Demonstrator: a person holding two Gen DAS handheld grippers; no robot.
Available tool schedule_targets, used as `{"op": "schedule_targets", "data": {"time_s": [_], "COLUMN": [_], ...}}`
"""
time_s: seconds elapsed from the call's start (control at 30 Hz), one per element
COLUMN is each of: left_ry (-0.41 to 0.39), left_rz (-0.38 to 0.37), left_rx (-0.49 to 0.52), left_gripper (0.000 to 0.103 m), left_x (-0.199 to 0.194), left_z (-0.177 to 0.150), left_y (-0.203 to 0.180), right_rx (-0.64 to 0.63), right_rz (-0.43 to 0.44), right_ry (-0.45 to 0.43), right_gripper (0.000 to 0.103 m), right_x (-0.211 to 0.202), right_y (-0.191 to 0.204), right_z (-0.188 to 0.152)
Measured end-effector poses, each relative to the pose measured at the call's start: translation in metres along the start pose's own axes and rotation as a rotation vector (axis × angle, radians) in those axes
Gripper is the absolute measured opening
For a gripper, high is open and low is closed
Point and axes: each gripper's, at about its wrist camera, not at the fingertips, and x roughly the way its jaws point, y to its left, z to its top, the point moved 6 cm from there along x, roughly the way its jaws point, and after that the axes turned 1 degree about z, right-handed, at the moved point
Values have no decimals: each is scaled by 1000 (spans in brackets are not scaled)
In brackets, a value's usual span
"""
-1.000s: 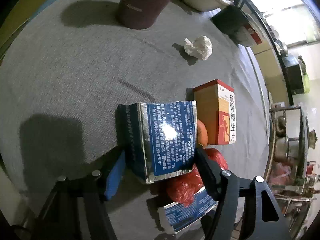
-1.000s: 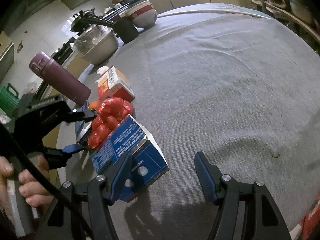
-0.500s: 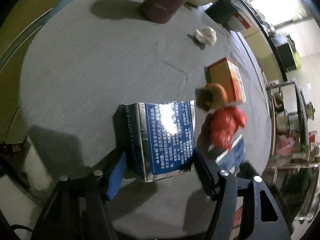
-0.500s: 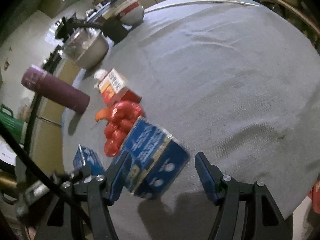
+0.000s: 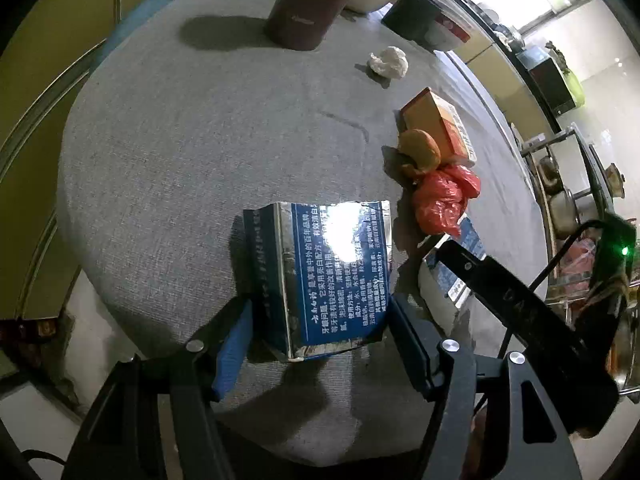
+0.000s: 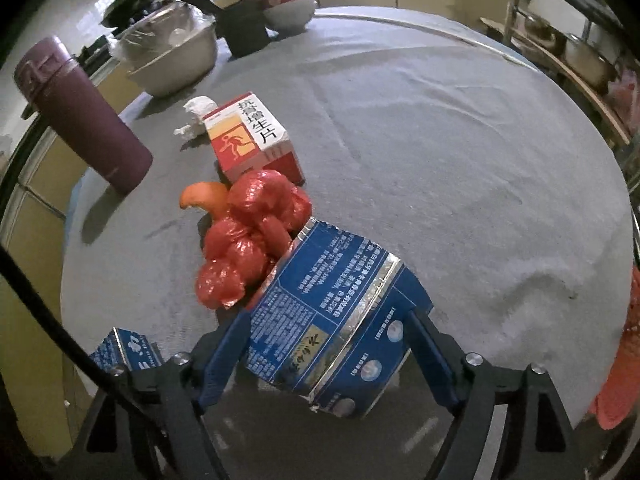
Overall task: Collect trash
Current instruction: 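Lift the blue carton with the left tool while right tool holds its box up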
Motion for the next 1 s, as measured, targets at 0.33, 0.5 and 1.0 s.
{"op": "schedule_targets", "data": {"time_s": [0.33, 0.5, 1.0], "left_ry": [-9, -13, -28], "left_rz": [14, 9, 65], "left_rx": [-11, -20, 14], "left_gripper": [68, 68, 64], "left_x": [0, -3, -17], "left_z": [-2, -6, -29], "left_y": [-1, 1, -4], "right_rx": [-38, -25, 368], "right_rz": [168, 278, 549], "right_ry": [-42, -28, 69], "right_gripper": [30, 27, 75], "right_x": [-24, -29, -26], "right_y": [-29, -43, -94], "right_z": [2, -1, -2]}}
